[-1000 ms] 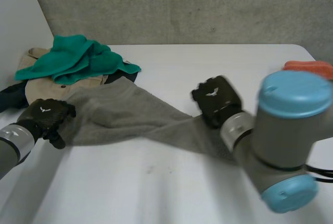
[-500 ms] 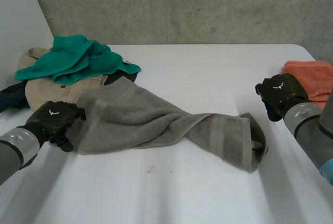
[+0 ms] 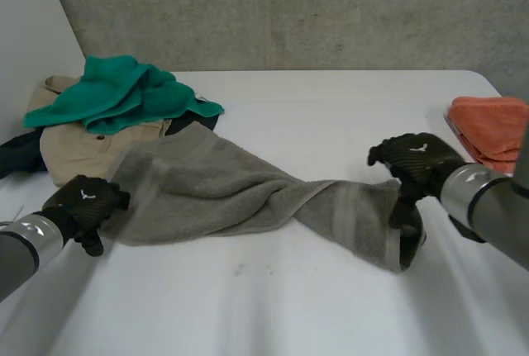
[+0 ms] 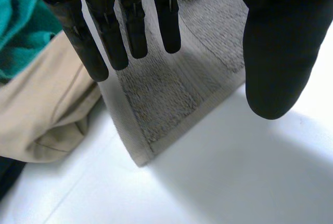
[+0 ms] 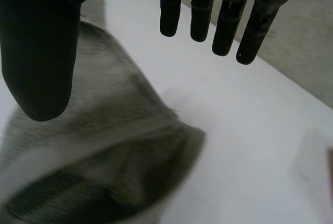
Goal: Fold the laundry.
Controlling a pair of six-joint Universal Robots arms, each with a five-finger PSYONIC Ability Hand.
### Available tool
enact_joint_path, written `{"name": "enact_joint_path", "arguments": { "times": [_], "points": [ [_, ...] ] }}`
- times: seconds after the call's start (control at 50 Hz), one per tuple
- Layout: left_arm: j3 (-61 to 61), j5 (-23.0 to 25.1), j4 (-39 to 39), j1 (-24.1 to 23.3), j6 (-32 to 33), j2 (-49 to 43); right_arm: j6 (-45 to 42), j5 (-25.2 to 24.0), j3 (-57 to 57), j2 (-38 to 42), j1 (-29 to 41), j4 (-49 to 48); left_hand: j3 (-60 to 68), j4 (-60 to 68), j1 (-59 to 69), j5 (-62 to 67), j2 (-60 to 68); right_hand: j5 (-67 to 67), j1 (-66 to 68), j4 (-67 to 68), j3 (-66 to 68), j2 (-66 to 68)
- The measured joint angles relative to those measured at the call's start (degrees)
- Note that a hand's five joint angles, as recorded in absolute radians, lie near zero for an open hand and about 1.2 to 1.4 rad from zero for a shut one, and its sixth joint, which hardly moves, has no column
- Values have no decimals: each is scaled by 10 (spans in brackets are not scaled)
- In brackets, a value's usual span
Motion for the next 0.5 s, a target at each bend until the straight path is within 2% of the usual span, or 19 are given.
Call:
{"name": "enact_joint_path", "arguments": {
  "times": [0.1, 0.24, 0.5],
  "points": [
    [12, 1, 5, -1, 1, -28, 2, 19, -16, 28, 35, -15, 29, 29, 32, 29, 28, 0, 0, 0, 0, 0],
    [29, 2, 15, -6, -2, -50, -1, 52, -5, 40, 47, -55, 71, 71, 79, 69, 71, 0, 0, 0, 0, 0],
    [52, 2, 42, -18, -8, -67, -2, 59, 29, 39, 47, -80, 103, 103, 106, 97, 103, 0, 0, 0, 0, 0]
  ]
}}
